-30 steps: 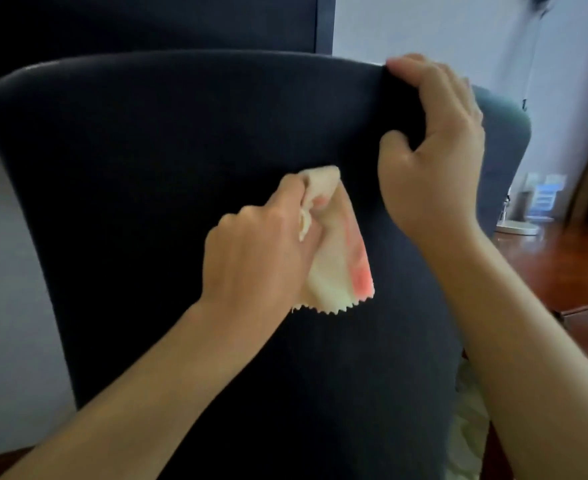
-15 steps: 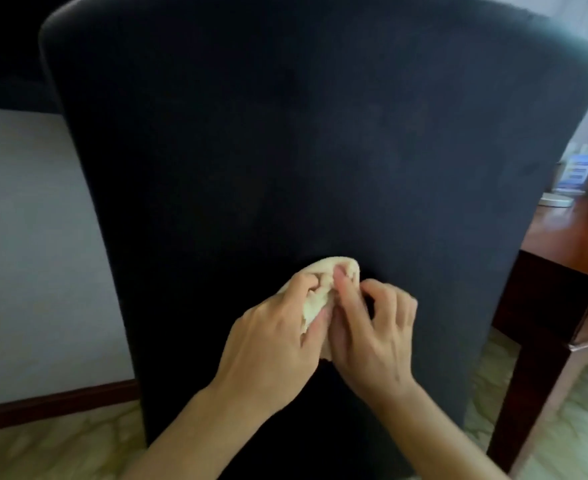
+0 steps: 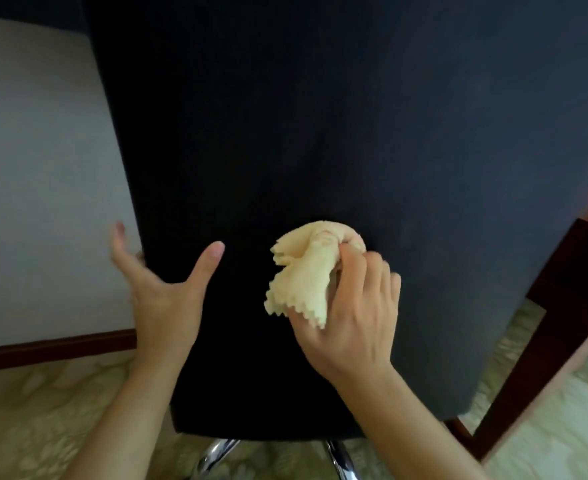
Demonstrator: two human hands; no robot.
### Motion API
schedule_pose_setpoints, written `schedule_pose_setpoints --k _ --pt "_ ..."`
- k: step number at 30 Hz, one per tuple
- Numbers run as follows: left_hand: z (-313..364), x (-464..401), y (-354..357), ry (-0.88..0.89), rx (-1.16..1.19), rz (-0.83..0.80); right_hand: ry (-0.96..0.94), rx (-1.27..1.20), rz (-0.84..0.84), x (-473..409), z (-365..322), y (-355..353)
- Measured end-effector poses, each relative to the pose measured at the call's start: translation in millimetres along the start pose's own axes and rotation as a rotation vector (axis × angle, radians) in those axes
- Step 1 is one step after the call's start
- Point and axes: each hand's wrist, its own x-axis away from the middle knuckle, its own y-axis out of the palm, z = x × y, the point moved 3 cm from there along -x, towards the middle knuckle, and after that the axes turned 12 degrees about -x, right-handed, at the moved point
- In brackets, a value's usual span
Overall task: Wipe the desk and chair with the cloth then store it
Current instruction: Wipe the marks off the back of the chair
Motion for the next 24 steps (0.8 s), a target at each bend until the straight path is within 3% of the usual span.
schedule_pose_setpoints --k 2,5,10,13,16,18,21,24 --pt "-0.2 -0.9 3.8 -0.002 0.042 -0.046 -0.032 0.094 0.008 -5.8 4.4 -2.6" --pt "2.8 3.1 7.4 0.018 0.047 0.02 -0.122 0.099 0.057 -23.3 11.9 -14.2" --pt "-1.6 7.7 9.9 0.011 0.082 0.085 0.011 0.029 0.252 -43.0 -3.3 -11.1" --pt "-2.7 9.4 8.4 0.01 0.068 0.121 -0.084 0.007 0.019 4.8 -11.8 10.6" --pt "-3.1 11.0 8.7 0.02 0.042 0.134 0.071 0.009 -0.097 33.8 12.9 -8.6" --pt "-5.9 12.0 11.3 0.028 0.023 0.145 0.256 -0.091 0.056 1.4 29.1 -35.8" --pt "-5.7 15.8 18.5 0.031 0.019 0.174 0.372 -0.096 0.354 -73.1 40.0 -70.8" --pt "-2.7 23.5 22.2 0.053 -0.007 0.215 0.348 -0.156 0.32 -65.4 25.1 -52.0"
